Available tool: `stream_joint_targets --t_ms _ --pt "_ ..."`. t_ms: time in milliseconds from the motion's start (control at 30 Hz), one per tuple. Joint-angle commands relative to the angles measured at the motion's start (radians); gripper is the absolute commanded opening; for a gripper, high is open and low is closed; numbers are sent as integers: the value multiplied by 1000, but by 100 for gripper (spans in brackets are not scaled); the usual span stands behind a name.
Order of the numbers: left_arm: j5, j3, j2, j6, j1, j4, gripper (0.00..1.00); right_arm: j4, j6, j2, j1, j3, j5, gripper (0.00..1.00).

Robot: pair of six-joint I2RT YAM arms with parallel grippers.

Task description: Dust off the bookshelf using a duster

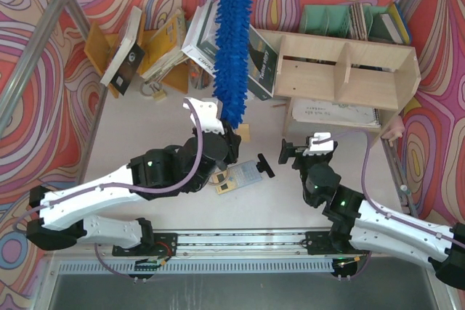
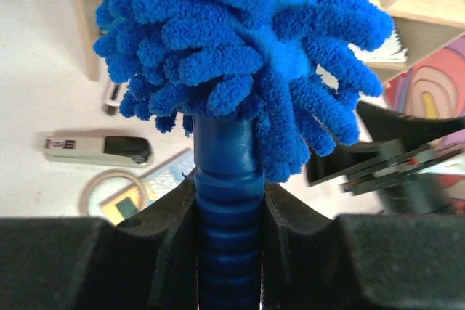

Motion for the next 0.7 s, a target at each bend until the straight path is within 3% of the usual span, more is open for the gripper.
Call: stream_joint_targets --t_ms 0,167,333,667 --pt "26 106 62 -160 -14 -98 0 285 -153 -50 -4 -91 9 87" --pt "96 184 118 -196 -14 -47 0 296 -127 -69 -8 -112 2 89" --pt "106 306 188 -205 -6 -104 0 247 -90 -41 -10 -97 17 89" --pt "94 276 160 -324 46 -149 0 238 -87 -26 -13 -97 43 90"
